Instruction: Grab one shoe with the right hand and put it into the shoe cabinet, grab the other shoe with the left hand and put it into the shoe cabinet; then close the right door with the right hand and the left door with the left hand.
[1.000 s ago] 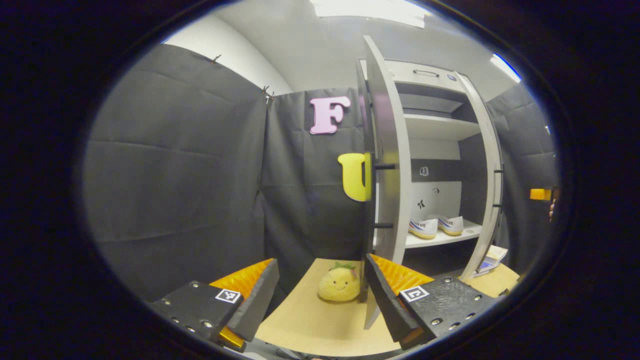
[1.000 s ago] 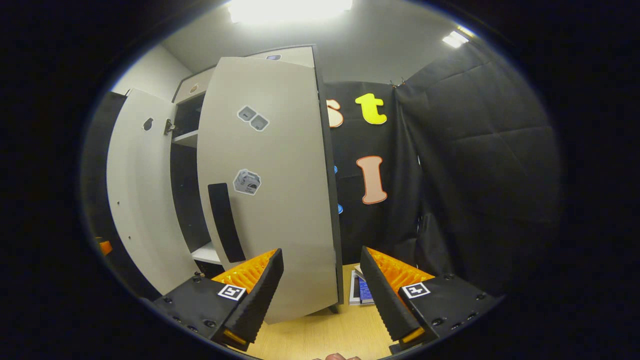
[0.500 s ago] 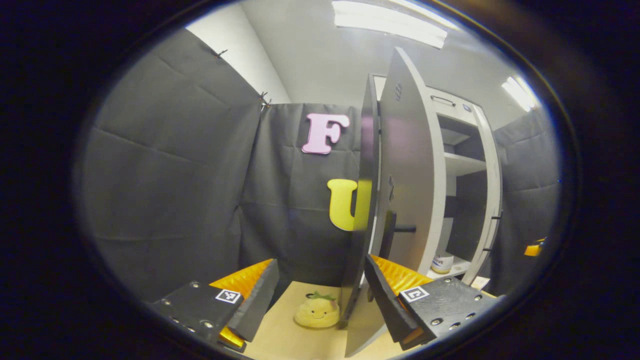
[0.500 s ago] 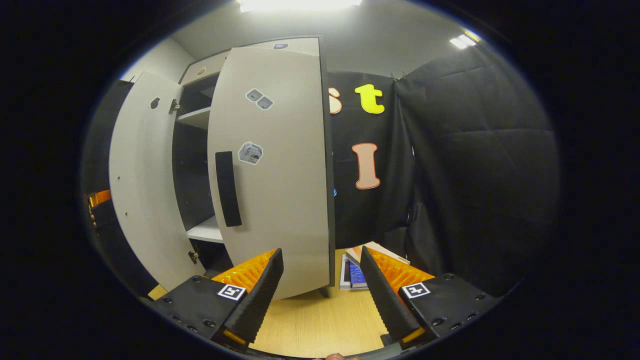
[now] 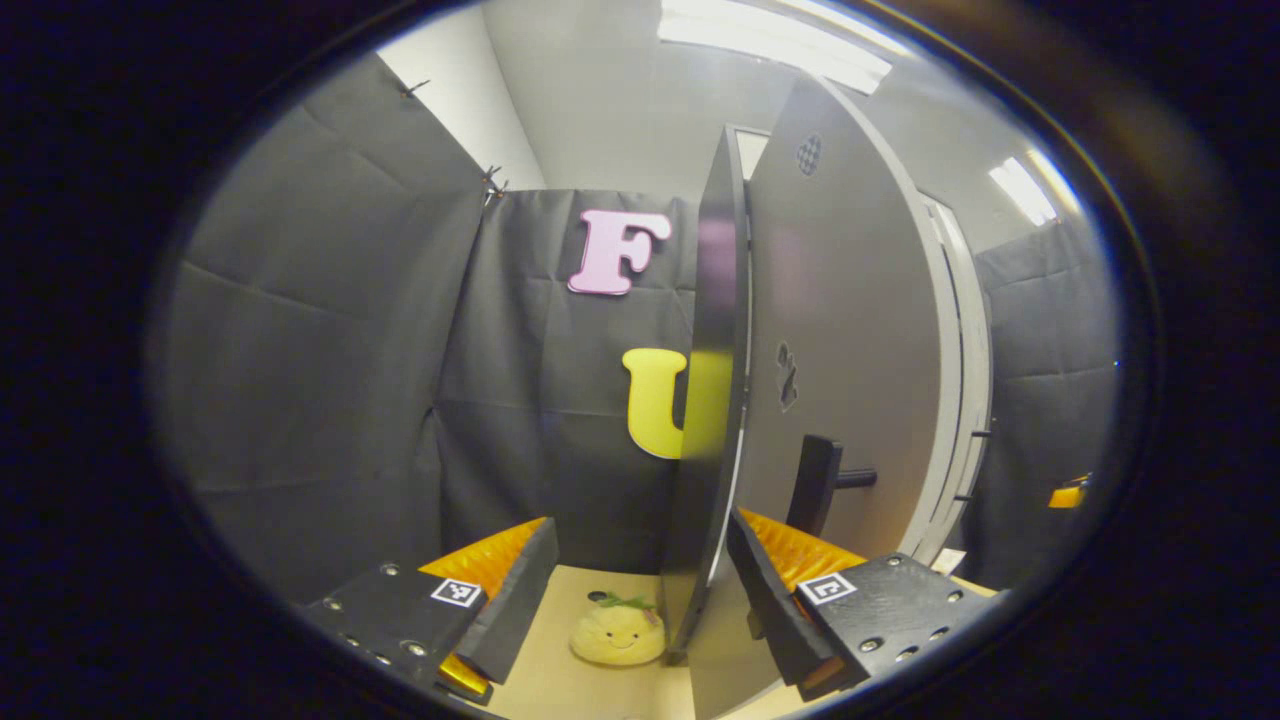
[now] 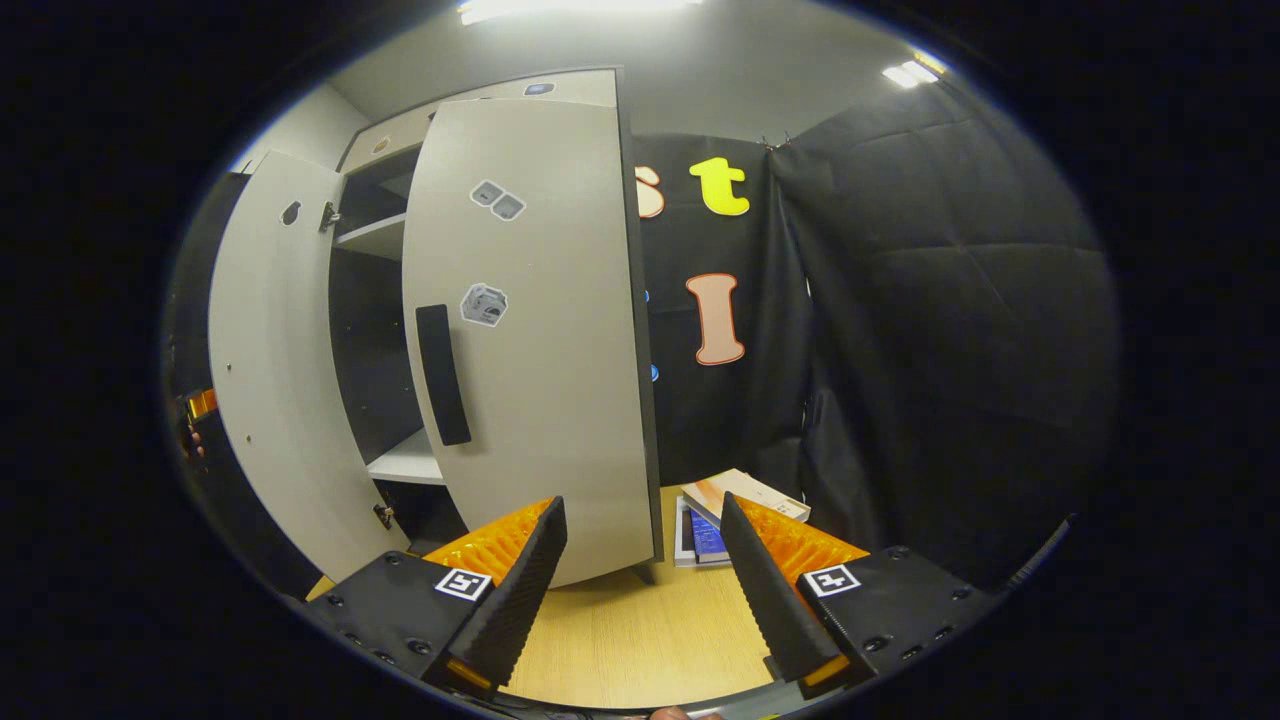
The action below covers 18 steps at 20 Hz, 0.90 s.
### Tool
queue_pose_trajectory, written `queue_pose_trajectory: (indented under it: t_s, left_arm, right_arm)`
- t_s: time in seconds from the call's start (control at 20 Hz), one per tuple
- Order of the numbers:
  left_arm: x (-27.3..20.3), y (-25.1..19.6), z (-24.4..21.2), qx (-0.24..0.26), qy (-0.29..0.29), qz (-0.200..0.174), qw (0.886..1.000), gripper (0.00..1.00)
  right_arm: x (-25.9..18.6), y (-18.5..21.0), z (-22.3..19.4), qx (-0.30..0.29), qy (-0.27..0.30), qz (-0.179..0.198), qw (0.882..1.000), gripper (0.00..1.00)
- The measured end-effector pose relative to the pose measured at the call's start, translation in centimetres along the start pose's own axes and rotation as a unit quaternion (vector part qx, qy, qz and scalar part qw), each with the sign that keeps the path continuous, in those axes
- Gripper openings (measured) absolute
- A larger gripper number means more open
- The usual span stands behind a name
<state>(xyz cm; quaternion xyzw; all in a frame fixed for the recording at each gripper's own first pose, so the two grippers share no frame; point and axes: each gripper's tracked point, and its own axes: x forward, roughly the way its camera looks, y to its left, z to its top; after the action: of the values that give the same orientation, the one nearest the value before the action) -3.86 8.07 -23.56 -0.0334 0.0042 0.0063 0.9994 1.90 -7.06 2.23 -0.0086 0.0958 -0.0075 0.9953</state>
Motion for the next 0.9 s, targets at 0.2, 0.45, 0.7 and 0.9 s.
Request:
queue_pose_trajectory:
  t_s: [0.2,0.45,0.7,0.9]
  left_arm:
    - [-0.2,0.0,0.2,0.064,0.000,0.001,0.998,0.93]
    - [-0.3,-1.0,-0.4,0.069,0.014,-0.003,0.998,0.94]
    - [-0.8,-6.1,-1.1,0.079,0.022,0.020,0.996,0.93]
    - [-0.1,-10.1,-2.0,0.060,0.028,0.046,0.997,0.94]
  right_arm:
    - [0.1,0.1,-0.3,-0.012,0.005,-0.002,1.000,0.98]
    - [1.2,-0.6,-1.8,0.026,0.018,-0.009,0.999,0.98]
    - [3.1,-1.9,-2.0,0.039,0.020,-0.007,0.999,0.98]
    - [4.1,-5.0,-1.1,0.025,0.009,-0.022,0.999,0.98]
